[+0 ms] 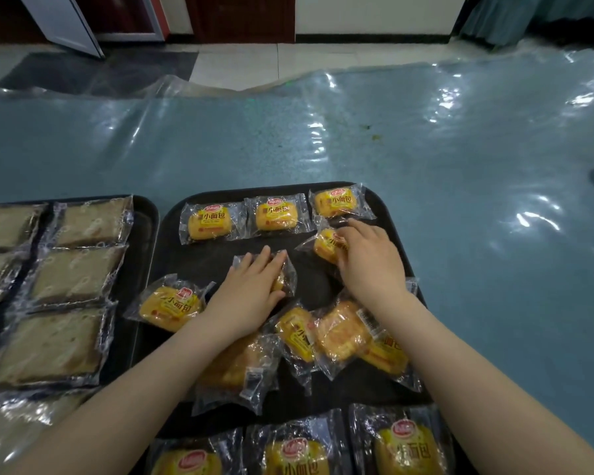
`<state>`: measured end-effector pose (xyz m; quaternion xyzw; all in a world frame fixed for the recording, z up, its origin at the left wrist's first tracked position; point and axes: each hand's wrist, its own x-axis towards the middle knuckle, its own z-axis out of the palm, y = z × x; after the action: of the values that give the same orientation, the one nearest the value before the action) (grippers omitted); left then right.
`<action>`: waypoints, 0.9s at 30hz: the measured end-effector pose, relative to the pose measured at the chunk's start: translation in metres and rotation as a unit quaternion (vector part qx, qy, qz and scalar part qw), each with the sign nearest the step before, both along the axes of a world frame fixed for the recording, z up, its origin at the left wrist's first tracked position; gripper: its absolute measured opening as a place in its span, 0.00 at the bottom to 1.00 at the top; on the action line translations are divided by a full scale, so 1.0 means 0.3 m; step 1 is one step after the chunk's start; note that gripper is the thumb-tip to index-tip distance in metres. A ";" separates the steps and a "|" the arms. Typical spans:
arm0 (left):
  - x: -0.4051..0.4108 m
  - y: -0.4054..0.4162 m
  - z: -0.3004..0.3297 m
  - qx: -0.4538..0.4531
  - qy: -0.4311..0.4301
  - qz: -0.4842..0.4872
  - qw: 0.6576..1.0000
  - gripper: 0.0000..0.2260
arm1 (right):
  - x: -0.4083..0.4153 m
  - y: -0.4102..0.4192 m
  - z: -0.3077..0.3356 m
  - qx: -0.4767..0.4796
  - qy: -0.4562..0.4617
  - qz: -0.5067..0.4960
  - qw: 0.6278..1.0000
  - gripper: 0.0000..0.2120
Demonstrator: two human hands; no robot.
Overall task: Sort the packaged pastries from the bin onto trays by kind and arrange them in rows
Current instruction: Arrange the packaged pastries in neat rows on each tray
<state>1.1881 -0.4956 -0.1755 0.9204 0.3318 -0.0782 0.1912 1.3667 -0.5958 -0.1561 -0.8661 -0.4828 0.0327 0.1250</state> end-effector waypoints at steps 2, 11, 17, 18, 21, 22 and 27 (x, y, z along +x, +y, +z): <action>0.034 0.007 -0.013 0.014 -0.020 0.019 1.000 0.33 | -0.016 0.025 -0.010 -0.019 0.025 0.003 1.000 0.29; 0.053 0.016 -0.059 -0.021 -0.072 0.053 0.996 0.28 | 0.063 0.031 -0.037 -0.031 0.018 0.044 0.998 0.35; 0.107 -0.006 -0.060 0.014 -0.026 0.063 0.998 0.28 | 0.074 0.021 -0.076 -0.088 0.037 0.114 0.989 0.30; 0.113 -0.009 -0.058 0.014 -0.023 0.069 0.997 0.28 | 0.081 0.024 -0.075 -0.095 0.042 0.113 0.988 0.31; 0.115 -0.012 -0.046 0.014 -0.022 0.073 0.997 0.28 | 0.088 0.032 -0.063 -0.112 0.035 0.108 0.987 0.31; 0.112 -0.011 -0.040 0.009 -0.021 0.071 0.997 0.29 | 0.087 0.033 -0.057 -0.119 0.034 0.107 0.986 0.32; 0.080 -0.002 0.024 -0.003 0.002 0.090 0.996 0.23 | 0.071 0.016 -0.030 -0.109 0.026 0.130 0.985 0.34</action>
<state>1.2122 -0.4962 -0.1682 0.8859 0.4137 -0.0633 0.2001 1.3881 -0.5909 -0.1651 -0.8030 -0.5818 0.1238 0.0374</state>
